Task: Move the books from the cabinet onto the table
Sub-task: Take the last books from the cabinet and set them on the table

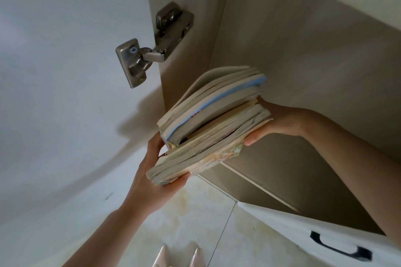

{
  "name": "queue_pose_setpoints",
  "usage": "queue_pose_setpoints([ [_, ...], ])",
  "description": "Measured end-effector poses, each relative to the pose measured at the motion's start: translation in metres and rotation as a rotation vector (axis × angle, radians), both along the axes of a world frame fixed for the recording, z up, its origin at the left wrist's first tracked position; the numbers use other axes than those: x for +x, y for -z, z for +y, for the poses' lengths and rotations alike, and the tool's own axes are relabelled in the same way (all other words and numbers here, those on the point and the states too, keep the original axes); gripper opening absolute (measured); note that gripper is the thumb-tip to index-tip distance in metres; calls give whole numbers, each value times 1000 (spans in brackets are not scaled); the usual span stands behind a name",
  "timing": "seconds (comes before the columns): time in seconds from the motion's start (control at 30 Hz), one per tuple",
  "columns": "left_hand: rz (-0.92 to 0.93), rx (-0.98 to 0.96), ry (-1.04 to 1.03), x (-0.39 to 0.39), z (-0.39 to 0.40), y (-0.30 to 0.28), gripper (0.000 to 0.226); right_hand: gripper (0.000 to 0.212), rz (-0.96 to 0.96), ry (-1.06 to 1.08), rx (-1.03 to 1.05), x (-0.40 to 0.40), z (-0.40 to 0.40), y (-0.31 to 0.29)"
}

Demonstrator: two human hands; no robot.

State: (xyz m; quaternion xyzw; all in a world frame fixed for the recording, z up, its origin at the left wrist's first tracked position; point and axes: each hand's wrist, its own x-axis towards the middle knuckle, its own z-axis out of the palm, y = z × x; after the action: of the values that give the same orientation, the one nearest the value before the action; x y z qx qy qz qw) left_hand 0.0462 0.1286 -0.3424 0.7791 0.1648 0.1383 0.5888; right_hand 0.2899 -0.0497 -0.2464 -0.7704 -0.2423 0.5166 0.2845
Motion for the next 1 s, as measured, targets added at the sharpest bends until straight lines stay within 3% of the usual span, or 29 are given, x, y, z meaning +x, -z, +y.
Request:
queue_pose_setpoints([
  [0.1, 25, -9, 34, -2, 3, 5, 86, 72, 15, -70, 23, -3, 0, -3],
  [0.5, -12, -202, -56, 13, 0, 6, 91, 77, -59, 298, 230, -59, -28, 20],
  [0.77, -18, -213, -38, 34, -5, -5, 85, 77, -50, 374, 308, -52, -40, 15],
  [1.0, 47, -335, 66, 46, -10, 0, 89, 54, -51, 438, 183, -62, -58, 41],
])
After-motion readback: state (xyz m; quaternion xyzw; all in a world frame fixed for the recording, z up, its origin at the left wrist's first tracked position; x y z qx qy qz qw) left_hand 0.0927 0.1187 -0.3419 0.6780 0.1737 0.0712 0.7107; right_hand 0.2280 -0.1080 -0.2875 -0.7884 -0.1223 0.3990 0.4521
